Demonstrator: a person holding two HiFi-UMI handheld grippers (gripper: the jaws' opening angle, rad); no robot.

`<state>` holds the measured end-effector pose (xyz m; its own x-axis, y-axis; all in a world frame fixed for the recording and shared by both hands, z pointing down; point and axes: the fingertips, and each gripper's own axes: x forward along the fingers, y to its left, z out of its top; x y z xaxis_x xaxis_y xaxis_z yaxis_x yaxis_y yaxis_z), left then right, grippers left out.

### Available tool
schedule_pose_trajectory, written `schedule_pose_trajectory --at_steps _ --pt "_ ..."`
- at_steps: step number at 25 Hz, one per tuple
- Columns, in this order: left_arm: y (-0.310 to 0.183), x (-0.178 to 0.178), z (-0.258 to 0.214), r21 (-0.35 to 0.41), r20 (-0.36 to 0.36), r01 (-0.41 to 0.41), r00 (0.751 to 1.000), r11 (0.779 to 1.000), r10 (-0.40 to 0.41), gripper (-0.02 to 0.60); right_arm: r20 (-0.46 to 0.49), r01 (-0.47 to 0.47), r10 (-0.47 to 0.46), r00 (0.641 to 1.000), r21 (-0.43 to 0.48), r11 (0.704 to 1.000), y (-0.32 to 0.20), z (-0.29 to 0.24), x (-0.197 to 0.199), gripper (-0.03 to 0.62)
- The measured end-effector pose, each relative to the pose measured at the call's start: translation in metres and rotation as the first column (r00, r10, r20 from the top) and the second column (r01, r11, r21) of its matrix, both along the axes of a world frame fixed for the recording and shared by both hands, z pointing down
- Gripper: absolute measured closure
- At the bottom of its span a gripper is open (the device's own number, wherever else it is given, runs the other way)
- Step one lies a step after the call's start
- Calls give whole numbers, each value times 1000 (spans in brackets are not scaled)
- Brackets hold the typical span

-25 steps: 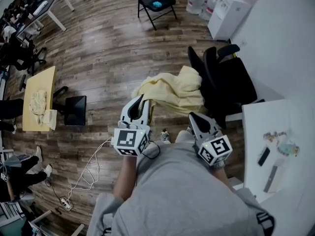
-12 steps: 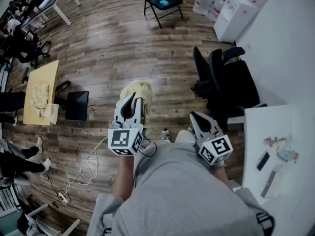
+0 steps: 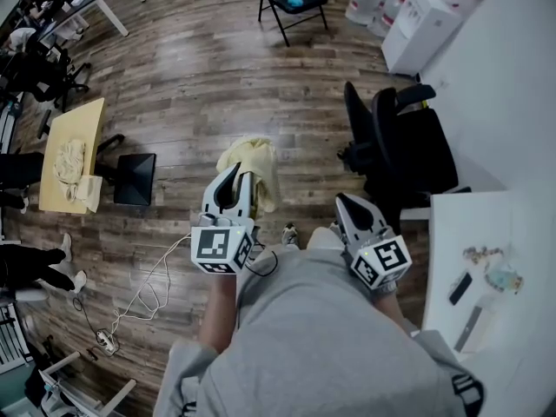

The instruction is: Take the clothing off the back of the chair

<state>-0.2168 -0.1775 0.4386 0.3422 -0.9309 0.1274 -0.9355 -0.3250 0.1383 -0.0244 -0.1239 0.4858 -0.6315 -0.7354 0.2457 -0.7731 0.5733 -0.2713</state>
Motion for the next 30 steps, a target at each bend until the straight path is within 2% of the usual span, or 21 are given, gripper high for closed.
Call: schedule_pose_trajectory --at_steps 9,19,30 --pt "-1 11 4 -12 -13 -34 999 999 34 518 -6 -28 28 1000 -5 1000 -2 -1 11 559" --pt "2 22 8 -18 -13 -85 996 996 85 519 -34 -56 57 998 33 998 -13 -12 19 559" --pt "4 20 2 -12 -58 -93 994 996 92 519 13 -107 106 994 75 991 -27 -48 34 559"
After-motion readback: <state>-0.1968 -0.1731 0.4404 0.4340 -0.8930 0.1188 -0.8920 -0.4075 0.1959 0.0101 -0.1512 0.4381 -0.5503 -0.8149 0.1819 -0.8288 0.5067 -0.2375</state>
